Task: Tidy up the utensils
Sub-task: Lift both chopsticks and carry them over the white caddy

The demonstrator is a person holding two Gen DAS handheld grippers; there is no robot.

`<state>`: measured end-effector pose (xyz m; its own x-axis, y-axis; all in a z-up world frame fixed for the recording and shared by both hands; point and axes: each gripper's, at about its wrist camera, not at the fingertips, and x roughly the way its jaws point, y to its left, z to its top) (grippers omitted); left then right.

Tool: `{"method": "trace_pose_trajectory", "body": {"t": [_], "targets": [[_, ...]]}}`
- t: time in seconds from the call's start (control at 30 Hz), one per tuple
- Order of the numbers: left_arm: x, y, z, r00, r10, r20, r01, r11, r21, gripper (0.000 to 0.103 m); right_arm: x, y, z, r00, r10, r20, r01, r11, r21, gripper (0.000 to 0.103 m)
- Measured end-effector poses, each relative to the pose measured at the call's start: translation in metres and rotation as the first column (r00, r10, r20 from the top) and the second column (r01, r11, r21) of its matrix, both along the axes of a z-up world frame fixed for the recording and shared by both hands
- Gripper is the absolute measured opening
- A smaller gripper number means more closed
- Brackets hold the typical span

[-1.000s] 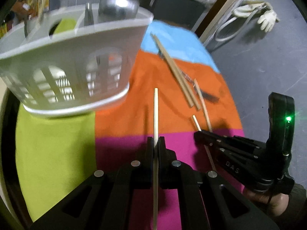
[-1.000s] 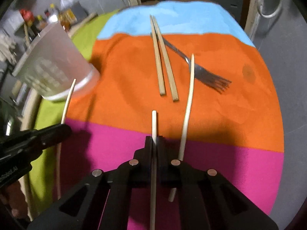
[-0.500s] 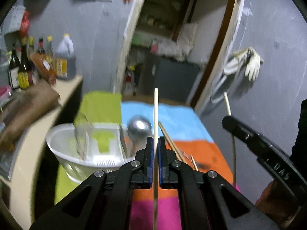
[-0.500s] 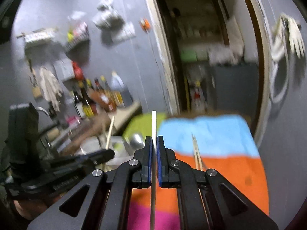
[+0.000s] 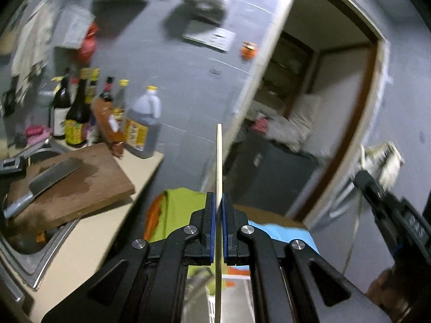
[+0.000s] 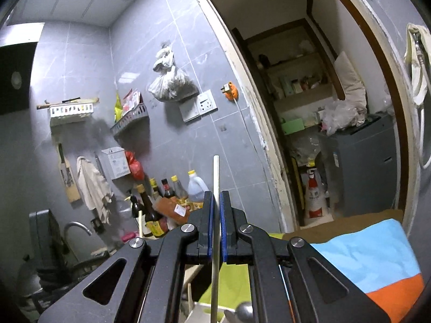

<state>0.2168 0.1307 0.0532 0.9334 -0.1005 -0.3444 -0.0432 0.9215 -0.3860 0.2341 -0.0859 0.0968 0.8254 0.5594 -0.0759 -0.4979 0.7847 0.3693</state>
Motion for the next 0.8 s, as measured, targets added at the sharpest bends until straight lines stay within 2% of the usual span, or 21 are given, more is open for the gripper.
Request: {"method": "trace_pose_trajectory", "body": {"t": [0.17,0.33,0.43,0.6,0.8], "targets": [[0.011,0.024,-0.012,0.999,0.049,0.0,-0.049,0.997,-0.062,0.002,0.01,0.011,-0.017,1.0,-0.003,-0.01,0.003,1.0,-0.015,0.003],[0.017,0.028,-0.016,0.998,0.063,0.008,-0.062,0.995,-0.084,0.002,0.019,0.024,-0.028,1.0,-0.012,-0.012,0.012,0.999,-0.042,0.003],[0.014,0.022,-0.019,0.997,0.069,0.022,-0.068,0.996,-0.054,0.002,0.021,0.027,-0.035,1.0,-0.017,-0.01,0.016,0.998,-0.057,0.003],[0.015,0.01,-0.034,0.998,0.06,-0.02,-0.06,0.998,0.01,0.003,0.027,0.033,-0.053,0.999,-0.012,-0.047,0.008,0.995,-0.095,0.003],[0.007,-0.002,-0.047,0.998,0.06,-0.024,-0.059,0.996,0.071,0.002,0.025,0.036,-0.069,0.998,0.002,-0.061,-0.011,0.99,-0.142,0.003]]}}
